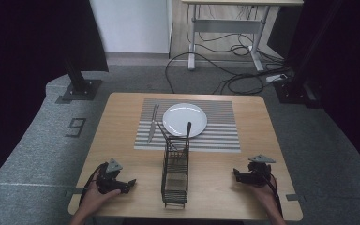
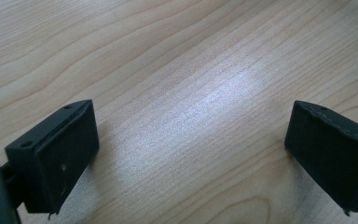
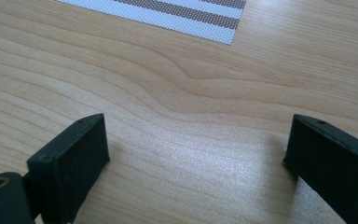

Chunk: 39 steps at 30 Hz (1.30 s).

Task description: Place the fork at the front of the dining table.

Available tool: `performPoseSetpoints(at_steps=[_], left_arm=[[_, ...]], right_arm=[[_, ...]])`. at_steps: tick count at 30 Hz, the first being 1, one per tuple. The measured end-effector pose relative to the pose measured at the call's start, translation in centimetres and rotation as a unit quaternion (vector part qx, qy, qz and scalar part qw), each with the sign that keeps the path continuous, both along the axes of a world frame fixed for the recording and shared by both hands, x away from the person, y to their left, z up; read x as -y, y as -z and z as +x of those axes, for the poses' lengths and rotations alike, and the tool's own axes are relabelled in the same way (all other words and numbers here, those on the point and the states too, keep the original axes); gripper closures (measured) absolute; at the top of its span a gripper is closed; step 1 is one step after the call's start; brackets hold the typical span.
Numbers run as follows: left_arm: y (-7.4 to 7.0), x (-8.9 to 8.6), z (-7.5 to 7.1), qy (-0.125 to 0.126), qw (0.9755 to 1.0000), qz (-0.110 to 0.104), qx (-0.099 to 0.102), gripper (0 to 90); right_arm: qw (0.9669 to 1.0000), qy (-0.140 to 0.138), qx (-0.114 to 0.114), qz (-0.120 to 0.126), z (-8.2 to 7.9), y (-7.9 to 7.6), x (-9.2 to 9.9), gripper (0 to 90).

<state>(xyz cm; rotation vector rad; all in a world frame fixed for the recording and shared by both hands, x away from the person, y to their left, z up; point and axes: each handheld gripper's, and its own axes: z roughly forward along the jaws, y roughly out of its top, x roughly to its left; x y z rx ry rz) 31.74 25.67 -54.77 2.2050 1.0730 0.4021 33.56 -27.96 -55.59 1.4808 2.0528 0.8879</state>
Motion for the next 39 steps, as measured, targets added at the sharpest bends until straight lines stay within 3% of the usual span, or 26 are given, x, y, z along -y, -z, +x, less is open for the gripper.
performPoseSetpoints(at_steps=[6,10,12,16,23,30,39], left_arm=[[0.0,0.0,-0.1,-0.002,1.0,0.0,0.0,3.2],[0.0,0.0,-0.1,-0.002,1.0,0.0,0.001,3.2],[0.0,0.0,-0.2,-0.003,1.0,0.0,0.001,3.2],[0.0,0.0,-0.1,-0.002,1.0,-0.001,0.0,2.9],[0.0,0.0,-0.1,-0.001,1.0,-0.001,0.0,2.8],[0.0,0.0,-0.1,-0.001,1.0,-0.001,0.0,2.8],[0.0,0.0,-0.1,-0.001,1.0,-0.001,0.0,2.9]], right_arm=[[0.9998,0.013,0.012,-0.003,-0.4,-0.2,-0.2,11.2],[0.9993,0.012,0.029,0.017,-0.3,-1.5,-0.6,11.1],[0.9984,0.003,0.043,0.037,-0.6,-3.0,-1.2,10.9],[0.9971,-0.009,0.061,0.044,-1.6,-4.7,-2.4,11.0],[0.9942,-0.039,0.076,0.066,-2.1,-6.6,-4.0,13.4],[0.9912,-0.063,0.084,0.081,-2.2,-7.9,-5.6,15.4],[0.988,-0.082,0.085,0.1,-1.2,-8.7,-7.5,17.1]])
